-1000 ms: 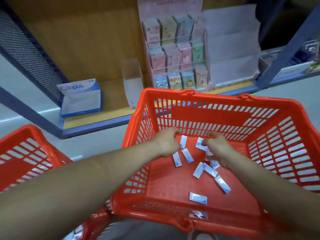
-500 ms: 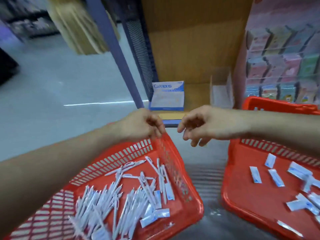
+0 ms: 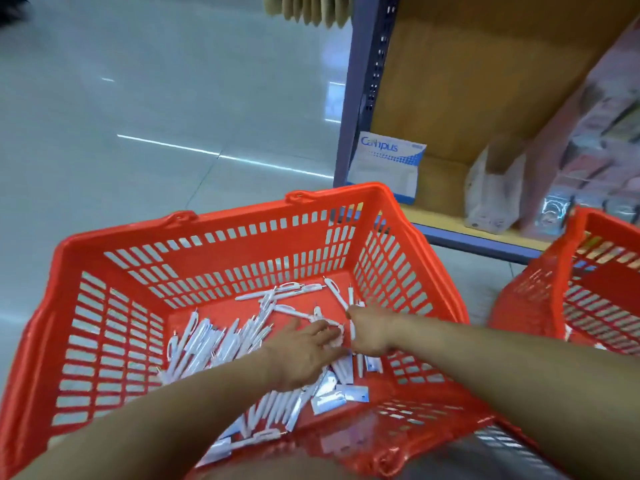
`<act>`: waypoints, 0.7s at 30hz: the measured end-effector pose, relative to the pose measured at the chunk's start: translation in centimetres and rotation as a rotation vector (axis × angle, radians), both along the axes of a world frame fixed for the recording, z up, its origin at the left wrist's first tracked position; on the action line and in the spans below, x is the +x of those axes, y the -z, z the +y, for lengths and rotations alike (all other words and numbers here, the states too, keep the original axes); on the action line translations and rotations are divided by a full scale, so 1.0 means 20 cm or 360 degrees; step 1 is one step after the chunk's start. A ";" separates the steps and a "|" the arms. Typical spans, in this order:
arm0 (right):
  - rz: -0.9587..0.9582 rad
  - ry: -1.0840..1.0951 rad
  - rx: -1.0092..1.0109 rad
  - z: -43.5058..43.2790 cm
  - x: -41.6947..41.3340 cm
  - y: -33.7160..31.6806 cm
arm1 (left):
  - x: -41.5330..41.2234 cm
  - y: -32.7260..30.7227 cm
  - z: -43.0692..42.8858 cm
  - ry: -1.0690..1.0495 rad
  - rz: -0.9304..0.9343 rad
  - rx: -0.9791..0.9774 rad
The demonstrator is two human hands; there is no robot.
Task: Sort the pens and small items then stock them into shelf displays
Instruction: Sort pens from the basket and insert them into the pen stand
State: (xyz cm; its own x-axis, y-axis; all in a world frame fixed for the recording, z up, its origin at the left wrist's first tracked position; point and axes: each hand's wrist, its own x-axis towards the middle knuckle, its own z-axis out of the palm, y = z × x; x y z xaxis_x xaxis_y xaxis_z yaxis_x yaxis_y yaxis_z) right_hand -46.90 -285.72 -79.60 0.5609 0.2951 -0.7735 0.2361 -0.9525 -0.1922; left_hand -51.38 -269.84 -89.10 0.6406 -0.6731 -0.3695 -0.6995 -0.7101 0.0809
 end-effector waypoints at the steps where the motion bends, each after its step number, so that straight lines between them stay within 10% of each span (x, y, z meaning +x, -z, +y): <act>1: -0.0007 0.0015 -0.0032 0.00 -0.02 0.03 | -0.01 0.00 0.00 0.0011 0.0019 0.0029; 13: -0.0361 0.0106 -0.0178 -0.05 -0.10 0.38 | 0.06 -0.04 0.29 -0.0421 -0.0052 0.0206; 21: -0.0412 0.0051 0.0113 -0.02 -0.02 0.37 | -0.08 -0.04 -0.01 -0.0299 0.0265 -0.0267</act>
